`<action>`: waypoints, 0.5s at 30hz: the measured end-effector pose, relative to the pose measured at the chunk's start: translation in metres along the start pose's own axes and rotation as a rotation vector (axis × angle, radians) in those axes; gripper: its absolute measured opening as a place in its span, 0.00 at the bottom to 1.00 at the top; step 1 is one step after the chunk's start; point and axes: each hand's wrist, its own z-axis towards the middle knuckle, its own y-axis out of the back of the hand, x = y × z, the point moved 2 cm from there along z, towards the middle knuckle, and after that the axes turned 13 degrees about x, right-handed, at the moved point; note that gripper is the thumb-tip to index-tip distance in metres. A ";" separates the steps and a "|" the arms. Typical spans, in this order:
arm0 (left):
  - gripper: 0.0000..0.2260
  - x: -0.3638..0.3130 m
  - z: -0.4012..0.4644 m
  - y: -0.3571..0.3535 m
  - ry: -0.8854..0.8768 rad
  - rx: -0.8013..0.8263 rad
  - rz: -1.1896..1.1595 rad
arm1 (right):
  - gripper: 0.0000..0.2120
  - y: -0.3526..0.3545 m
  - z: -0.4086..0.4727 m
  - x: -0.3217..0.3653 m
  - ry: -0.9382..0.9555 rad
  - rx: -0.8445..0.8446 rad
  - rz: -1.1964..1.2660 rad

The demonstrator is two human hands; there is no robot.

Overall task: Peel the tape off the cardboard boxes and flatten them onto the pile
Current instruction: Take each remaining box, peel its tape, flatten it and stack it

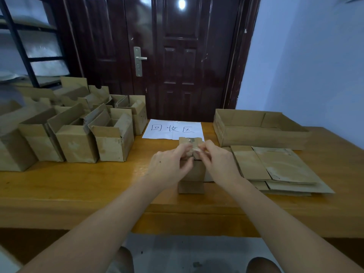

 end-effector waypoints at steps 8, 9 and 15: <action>0.07 0.006 0.009 0.001 -0.010 -0.072 0.011 | 0.20 0.011 -0.004 0.005 -0.046 0.117 0.167; 0.07 0.005 0.009 0.000 -0.010 -0.074 0.016 | 0.22 0.012 -0.002 0.005 -0.070 0.135 0.181; 0.11 0.006 0.005 0.002 -0.057 -0.022 -0.049 | 0.12 0.020 0.009 0.001 -0.032 0.167 0.160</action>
